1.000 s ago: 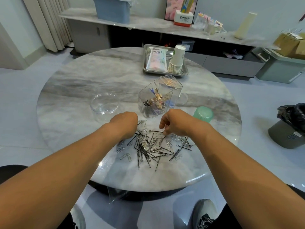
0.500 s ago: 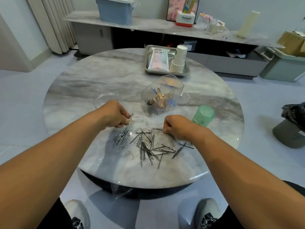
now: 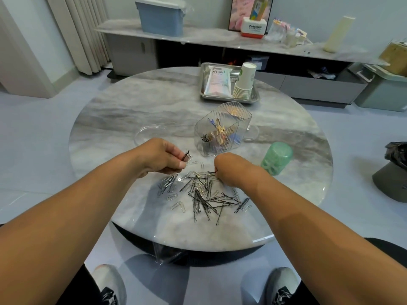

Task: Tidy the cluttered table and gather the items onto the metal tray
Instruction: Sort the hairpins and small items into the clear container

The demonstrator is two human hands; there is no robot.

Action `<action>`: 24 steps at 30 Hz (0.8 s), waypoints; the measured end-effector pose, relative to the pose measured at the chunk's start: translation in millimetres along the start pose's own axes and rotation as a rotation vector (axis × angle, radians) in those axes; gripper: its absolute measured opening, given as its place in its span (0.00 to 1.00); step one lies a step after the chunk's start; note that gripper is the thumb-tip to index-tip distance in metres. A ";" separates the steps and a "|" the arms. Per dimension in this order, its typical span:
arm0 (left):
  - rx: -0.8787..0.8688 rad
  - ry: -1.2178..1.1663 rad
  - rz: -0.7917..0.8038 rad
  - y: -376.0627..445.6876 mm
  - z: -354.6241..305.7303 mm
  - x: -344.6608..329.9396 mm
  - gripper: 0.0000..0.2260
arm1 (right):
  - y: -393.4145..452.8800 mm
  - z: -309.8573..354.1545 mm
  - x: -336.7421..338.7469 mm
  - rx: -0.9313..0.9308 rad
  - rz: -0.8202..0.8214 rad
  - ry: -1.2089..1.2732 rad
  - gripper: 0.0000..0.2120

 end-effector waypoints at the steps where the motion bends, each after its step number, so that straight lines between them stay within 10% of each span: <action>1: -0.020 -0.019 -0.001 0.9 -0.5 -1.1 0.07 | -1.2 0.5 -0.3 0.012 0.013 -0.057 0.10; 7: -0.085 -0.032 0.000 4.8 -4.2 -6.0 0.03 | -4.0 -13.5 3.0 -0.014 0.072 -0.055 0.07; 12: -0.212 0.252 0.017 3.4 -10.5 -14.0 0.06 | -6.9 -30.7 17.0 -0.133 -0.063 0.570 0.10; 17: -0.154 -0.063 0.098 4.2 -12.1 -28.3 0.02 | -11.4 -16.4 15.7 -0.051 -0.147 1.275 0.06; 24: -0.087 -0.234 0.146 2.8 -13.5 -39.9 0.05 | -13.7 -3.7 19.5 0.042 -0.251 1.464 0.05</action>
Point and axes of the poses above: each hand's wrist, its own y-axis towards the middle knuckle, its own x-axis out of the back of the hand, z = x × y, the point moved 2 cm from there along y, towards the middle knuckle, and after that the axes turned 1 degree about y, right-handed, at the moved point
